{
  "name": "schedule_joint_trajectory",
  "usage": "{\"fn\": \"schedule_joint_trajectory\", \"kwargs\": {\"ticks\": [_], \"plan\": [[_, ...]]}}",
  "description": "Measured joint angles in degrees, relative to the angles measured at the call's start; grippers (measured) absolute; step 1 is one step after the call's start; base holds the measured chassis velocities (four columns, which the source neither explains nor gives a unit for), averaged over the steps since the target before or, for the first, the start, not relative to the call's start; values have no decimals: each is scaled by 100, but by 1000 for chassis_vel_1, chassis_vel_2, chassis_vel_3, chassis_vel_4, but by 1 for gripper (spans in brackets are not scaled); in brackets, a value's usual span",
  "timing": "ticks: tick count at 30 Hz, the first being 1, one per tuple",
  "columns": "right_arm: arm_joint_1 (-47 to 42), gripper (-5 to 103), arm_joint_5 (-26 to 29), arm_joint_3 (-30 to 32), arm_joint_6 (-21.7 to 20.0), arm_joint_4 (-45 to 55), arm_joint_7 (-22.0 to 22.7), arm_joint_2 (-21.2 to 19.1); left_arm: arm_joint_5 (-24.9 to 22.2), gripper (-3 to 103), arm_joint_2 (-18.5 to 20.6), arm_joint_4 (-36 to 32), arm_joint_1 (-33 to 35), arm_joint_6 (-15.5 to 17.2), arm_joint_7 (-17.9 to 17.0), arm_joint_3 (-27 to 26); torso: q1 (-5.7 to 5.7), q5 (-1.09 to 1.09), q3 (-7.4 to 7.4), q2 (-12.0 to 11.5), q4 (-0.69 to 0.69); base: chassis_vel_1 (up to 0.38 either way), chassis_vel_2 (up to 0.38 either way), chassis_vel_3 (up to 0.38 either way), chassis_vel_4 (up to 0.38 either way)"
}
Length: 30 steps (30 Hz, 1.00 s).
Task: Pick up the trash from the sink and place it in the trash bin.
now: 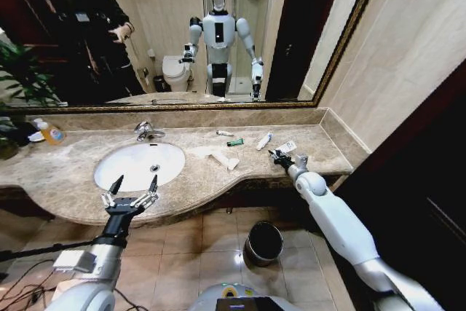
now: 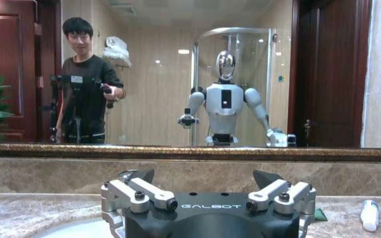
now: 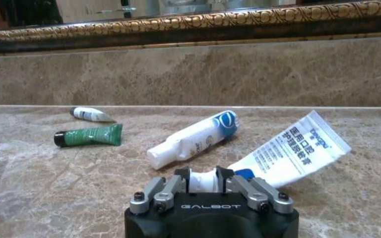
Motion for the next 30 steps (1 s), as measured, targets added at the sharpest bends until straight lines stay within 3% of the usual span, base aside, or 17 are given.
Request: {"fn": "schedule_joint_trajectory", "kwargs": {"ticks": [11,19,25,30], "plan": [[-66,23,-42,-47,71,201,186,16,0,100,0,0,0,0,0,0,0,1,0,0,0,0,0,0,0],[-608,23,70,308,-61,1210,458,-173,0,100,0,0,0,0,0,0,0,1,0,0,1,0,0,0,0],[-1844,23,375,1094,-450,2862,748,-515,0,100,0,0,1,0,0,0,0,-1,0,0,0,0,0,0,0],[-2849,23,424,1592,-525,3525,655,-615,0,100,0,0,0,0,3,0,0,2,-1,0,0,0,0,0,0]]}}
